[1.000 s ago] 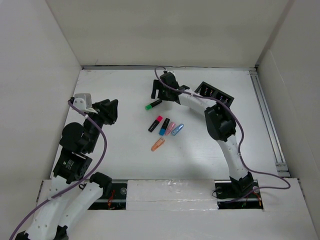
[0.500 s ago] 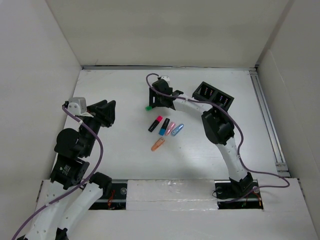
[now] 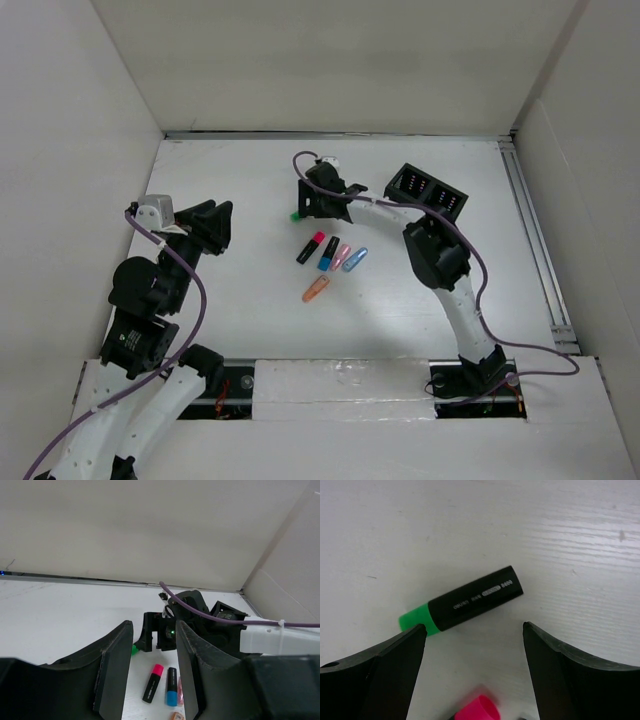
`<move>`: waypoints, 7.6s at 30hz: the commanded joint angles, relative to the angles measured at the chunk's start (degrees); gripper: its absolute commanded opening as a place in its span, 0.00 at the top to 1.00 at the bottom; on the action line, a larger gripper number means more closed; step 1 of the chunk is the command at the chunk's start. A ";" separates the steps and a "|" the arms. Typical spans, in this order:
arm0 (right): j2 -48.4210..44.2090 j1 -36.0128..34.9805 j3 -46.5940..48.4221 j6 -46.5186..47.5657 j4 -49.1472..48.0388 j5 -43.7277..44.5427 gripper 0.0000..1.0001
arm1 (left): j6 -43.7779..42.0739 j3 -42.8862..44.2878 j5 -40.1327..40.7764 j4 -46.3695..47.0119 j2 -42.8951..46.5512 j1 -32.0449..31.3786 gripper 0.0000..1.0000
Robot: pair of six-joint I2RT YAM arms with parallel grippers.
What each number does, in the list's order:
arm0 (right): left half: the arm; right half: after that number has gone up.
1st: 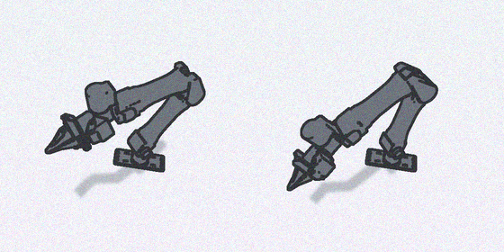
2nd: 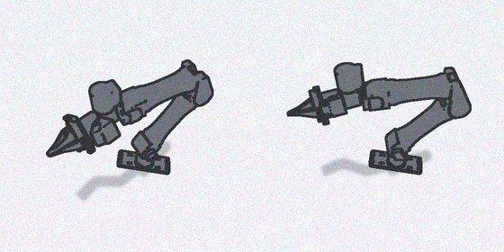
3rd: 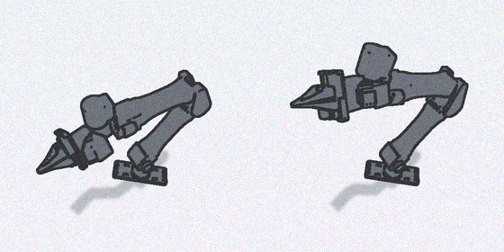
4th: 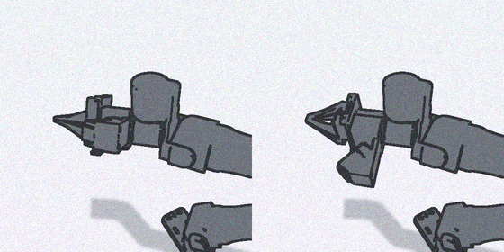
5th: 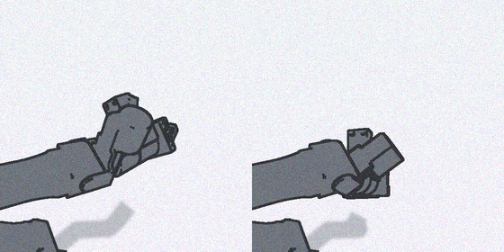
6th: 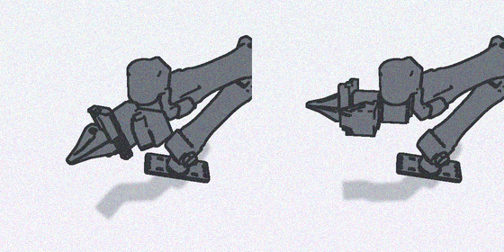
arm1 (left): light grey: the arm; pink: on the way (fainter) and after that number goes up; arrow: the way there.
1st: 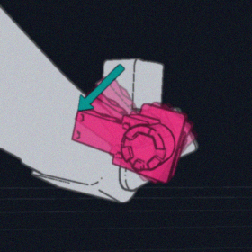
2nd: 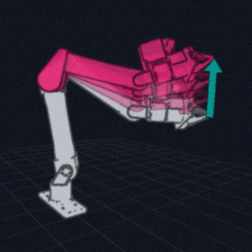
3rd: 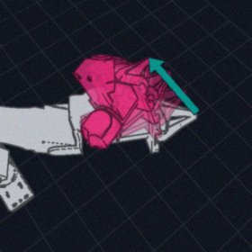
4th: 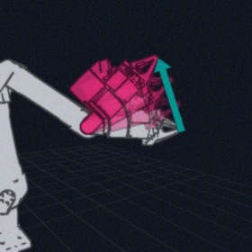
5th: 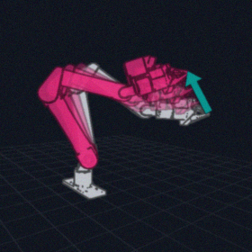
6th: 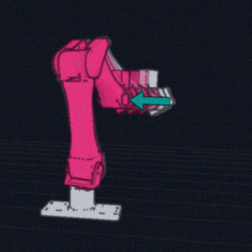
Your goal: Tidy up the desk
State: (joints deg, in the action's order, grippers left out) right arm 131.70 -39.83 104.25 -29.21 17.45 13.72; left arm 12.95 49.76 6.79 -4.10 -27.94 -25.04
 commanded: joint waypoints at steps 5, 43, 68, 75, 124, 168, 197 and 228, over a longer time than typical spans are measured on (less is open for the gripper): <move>4.61 -0.24 9.72 -1.29 -1.64 -6.16 0.16 | 0.32 0.25 -0.72 3.13 0.35 -0.19 0.64; -0.91 1.34 4.04 16.99 11.82 -2.55 0.49 | 0.15 -0.10 -1.60 3.75 1.49 -0.19 0.64; 5.68 3.18 13.01 18.93 15.60 -4.05 0.91 | -0.03 -0.36 -1.34 3.75 0.96 -0.19 0.64; -6.96 5.56 7.47 17.26 0.85 -6.94 1.00 | 0.06 -0.45 -1.51 3.66 0.70 -0.19 0.64; -38.97 17.87 -34.99 18.23 -34.87 17.23 0.25 | -0.64 -1.15 -0.90 3.75 -2.55 -0.19 0.64; -10.59 -4.11 -21.72 14.00 -13.33 -14.07 0.31 | -0.47 -1.07 -1.25 3.66 -2.11 -0.19 0.65; -11.36 -6.32 -16.08 15.68 -12.31 -5.79 0.93 | -0.47 -1.15 -1.42 3.66 -2.03 -0.19 0.65; -33.00 26.04 -32.44 17.35 -38.20 6.67 0.94 | -0.56 -1.15 -2.04 3.66 -1.15 -0.19 0.65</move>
State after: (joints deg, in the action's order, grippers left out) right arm 98.96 -13.93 71.77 -13.23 -17.02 18.22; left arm 12.86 49.10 5.37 -2.83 -29.43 -25.04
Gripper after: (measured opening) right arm 0.361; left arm 0.356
